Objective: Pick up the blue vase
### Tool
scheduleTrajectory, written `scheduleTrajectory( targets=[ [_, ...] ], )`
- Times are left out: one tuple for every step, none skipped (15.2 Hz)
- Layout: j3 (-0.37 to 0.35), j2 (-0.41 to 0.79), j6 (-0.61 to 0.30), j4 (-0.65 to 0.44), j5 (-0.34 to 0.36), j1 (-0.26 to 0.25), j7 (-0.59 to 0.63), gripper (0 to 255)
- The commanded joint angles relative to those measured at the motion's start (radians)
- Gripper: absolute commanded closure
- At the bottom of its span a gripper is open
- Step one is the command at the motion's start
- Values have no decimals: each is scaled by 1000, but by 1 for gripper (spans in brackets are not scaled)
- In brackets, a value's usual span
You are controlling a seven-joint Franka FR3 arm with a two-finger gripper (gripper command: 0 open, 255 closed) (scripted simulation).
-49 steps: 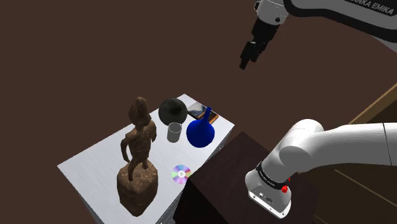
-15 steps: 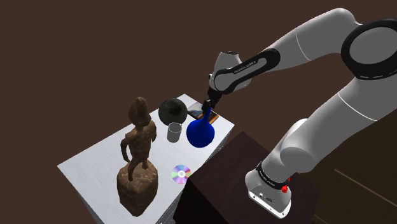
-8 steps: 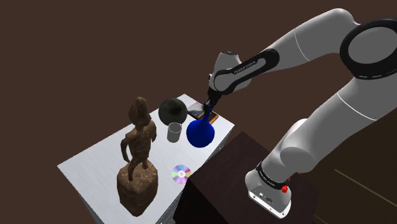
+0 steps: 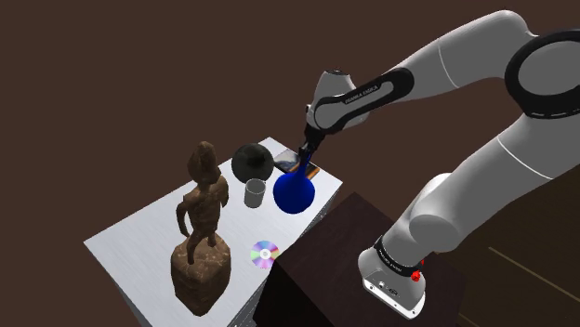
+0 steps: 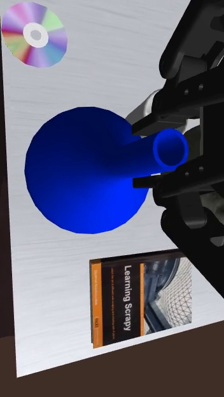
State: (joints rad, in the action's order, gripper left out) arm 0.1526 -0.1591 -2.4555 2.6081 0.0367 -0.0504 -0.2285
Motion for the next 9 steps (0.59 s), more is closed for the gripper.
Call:
scheduleTrajectory(
  targets=[
    [-1,-25,31,-7,4,1,3,255],
    [-2,-36,47,-12,6,2,4,255],
    [-2,-47,63,-17,7,2,5,255],
    [-3,-58,78,-22,8,3,6,255],
    [-4,-68,94,-27,10,3,7,255],
    [-5,-78,110,-33,11,3,8,255],
    [-5,-88,125,-39,12,4,9,255],
    [-6,-98,141,-45,13,4,10,255],
    [-7,-107,157,-51,13,4,11,255]
  ],
)
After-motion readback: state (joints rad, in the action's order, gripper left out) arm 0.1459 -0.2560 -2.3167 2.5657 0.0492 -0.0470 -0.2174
